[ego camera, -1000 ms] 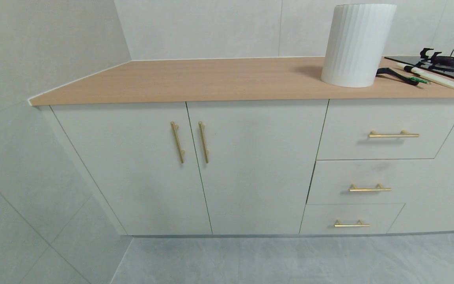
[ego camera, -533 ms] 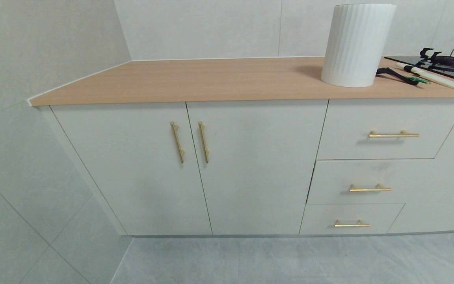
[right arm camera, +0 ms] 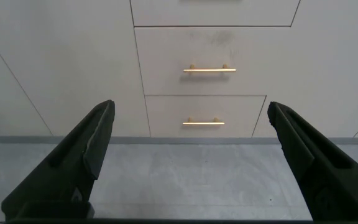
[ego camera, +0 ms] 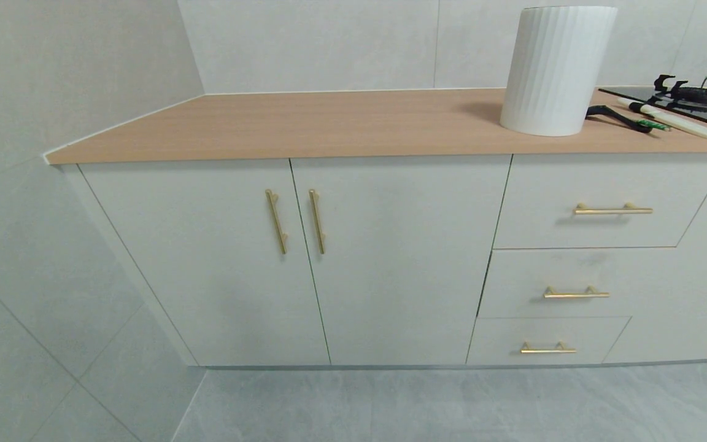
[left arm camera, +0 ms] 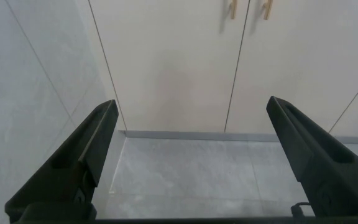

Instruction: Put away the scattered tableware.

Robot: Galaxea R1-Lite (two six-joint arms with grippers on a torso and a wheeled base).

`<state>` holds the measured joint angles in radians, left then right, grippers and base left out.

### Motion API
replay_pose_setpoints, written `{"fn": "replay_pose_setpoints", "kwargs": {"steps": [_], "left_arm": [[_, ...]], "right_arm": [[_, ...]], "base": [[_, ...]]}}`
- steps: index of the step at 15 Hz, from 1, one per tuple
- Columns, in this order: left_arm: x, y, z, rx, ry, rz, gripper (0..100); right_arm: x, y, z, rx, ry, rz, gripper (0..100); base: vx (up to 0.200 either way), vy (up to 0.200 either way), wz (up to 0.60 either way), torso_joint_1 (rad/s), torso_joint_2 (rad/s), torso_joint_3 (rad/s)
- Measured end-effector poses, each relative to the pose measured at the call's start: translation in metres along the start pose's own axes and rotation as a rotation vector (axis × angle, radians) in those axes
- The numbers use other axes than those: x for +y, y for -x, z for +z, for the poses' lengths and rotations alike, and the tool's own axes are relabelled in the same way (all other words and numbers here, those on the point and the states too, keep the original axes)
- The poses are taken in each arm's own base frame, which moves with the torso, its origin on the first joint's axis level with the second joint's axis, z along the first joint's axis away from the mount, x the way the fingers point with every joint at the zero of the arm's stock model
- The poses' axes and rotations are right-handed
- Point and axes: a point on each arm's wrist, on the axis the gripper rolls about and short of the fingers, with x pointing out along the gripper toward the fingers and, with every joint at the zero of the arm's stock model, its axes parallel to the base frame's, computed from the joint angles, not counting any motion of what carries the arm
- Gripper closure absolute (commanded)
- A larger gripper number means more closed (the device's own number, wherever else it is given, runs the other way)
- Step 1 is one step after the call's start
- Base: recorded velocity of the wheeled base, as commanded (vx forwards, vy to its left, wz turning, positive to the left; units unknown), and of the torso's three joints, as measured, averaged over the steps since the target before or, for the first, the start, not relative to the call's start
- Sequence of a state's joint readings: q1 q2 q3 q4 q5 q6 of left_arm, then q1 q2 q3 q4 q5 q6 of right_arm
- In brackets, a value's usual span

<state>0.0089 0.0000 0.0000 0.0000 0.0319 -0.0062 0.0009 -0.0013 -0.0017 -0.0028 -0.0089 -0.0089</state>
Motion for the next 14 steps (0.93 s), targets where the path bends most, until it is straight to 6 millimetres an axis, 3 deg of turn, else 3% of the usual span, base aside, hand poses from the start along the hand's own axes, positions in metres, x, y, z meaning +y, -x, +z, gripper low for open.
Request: {"fn": "replay_pose_setpoints", "kwargs": {"steps": [4,13,14], "left_arm": [[0.0000,0.0000,0.0000,0.000,-0.005,0.000,0],[0.0000,0.0000,0.0000,0.000,-0.017,-0.002,0],[0.0000,0.0000,0.0000,0.000,-0.016,0.000,0]], "right_arm": [[0.0000,0.0000,-0.0001,0.001,0.001,0.003,0],[0.0001,0.0000,0.0000,0.001,0.000,0.003,0],[0.0001,0.0000,-0.0001,0.001,0.000,0.003,0]], "base": [[0.000,0.000,0.00,0.000,0.00,0.000],[-0.200,-0.200,0.00,0.005,0.00,0.001],[0.000,0.000,0.00,0.000,0.00,0.000]]}}
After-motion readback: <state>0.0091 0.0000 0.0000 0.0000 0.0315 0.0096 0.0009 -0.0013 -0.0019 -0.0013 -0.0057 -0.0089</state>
